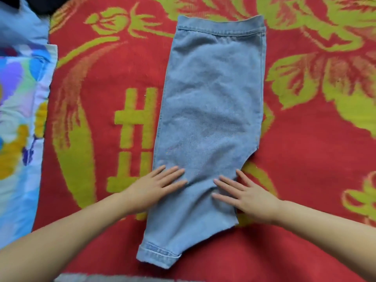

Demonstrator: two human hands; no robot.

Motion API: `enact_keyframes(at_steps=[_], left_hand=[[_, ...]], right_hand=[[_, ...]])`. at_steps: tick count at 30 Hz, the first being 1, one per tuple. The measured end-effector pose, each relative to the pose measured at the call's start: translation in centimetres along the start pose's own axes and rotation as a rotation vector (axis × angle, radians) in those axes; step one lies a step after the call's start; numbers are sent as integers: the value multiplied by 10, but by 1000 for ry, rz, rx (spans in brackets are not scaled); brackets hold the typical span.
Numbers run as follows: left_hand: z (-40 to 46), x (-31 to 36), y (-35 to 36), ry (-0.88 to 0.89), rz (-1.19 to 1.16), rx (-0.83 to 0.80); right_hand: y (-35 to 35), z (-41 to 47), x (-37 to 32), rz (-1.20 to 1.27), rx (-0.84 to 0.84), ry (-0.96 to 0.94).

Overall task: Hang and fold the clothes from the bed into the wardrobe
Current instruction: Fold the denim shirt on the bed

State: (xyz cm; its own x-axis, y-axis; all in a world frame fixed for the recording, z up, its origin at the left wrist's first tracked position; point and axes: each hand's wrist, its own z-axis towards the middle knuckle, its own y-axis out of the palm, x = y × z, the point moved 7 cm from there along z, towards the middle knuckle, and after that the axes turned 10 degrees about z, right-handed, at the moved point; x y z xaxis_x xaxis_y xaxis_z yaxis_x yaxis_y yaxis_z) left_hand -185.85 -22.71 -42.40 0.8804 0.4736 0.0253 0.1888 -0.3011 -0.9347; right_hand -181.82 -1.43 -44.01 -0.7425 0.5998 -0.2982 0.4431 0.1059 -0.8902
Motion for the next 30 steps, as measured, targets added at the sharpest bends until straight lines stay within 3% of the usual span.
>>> enact_keyframes(at_steps=[4, 10, 11, 13, 16, 19, 21, 22, 24, 27, 30], left_hand=[[-41, 20, 37, 130, 178, -86], [-15, 37, 35, 226, 26, -186], [-14, 35, 35, 200, -63, -231], [-13, 26, 27, 116, -301, -262], [-14, -1, -1, -79, -797, -311], [-8, -37, -38, -144, -1199, -185], [4, -61, -45, -238, -1520, -162], [13, -71, -38, -322, -1633, -196], [33, -90, -14, -578, -1660, -164], [50, -109, 13, -948, -1422, 94], [36, -108, 18, -1141, -1128, 260]], right_hand=[[36, -16, -36, 33, -72, 45], [22, 7, -51, 143, 73, 145], [12, 11, -50, 191, 168, 185], [-7, 16, -41, 533, 259, 317], [-31, 13, -13, 1032, 106, 505], [-71, 4, 18, 1369, -54, 447], [-87, 3, 45, 1533, -39, 490], [-87, 7, 63, 1540, 23, 549], [-81, 19, 101, 1265, 177, 754], [-68, 27, 122, 768, 361, 1067], [-64, 20, 109, 695, 585, 1126]])
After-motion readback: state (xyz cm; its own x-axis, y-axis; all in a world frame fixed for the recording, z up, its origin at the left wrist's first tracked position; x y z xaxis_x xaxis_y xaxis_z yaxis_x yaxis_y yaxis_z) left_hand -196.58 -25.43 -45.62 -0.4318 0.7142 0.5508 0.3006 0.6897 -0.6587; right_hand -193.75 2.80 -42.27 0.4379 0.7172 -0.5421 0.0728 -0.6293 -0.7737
